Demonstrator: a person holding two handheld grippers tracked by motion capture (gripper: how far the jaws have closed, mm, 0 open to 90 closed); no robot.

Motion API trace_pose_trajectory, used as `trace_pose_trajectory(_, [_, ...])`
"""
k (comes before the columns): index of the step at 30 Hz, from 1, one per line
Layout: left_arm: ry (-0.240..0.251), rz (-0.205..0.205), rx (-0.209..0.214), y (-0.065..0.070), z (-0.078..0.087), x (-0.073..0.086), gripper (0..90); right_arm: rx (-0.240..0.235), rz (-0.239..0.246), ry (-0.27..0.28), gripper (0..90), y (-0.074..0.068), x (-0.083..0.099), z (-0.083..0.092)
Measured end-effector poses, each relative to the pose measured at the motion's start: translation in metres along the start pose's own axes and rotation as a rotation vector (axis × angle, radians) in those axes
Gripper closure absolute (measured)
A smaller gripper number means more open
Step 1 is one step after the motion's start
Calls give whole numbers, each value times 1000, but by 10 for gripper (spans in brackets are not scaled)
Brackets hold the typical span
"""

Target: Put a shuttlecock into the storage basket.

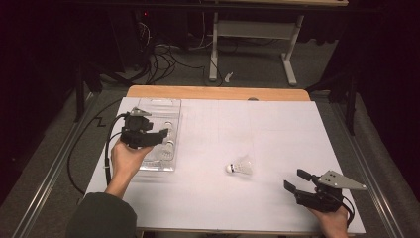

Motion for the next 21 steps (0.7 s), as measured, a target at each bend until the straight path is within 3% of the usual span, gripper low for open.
trace_pose_trajectory(21, [75,-32,26,10,11,18,398,-1,0,-2,323,0,0,-1])
Point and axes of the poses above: each handheld gripper's, and its own axes: z roughly backward along the jaws, x roughly out of its underside, y roughly to its right, the point moved 4 cm from there along -z, roughly forward along the jaws, and after that the axes turned 9 degrees about -y, right-handed, at the moved point
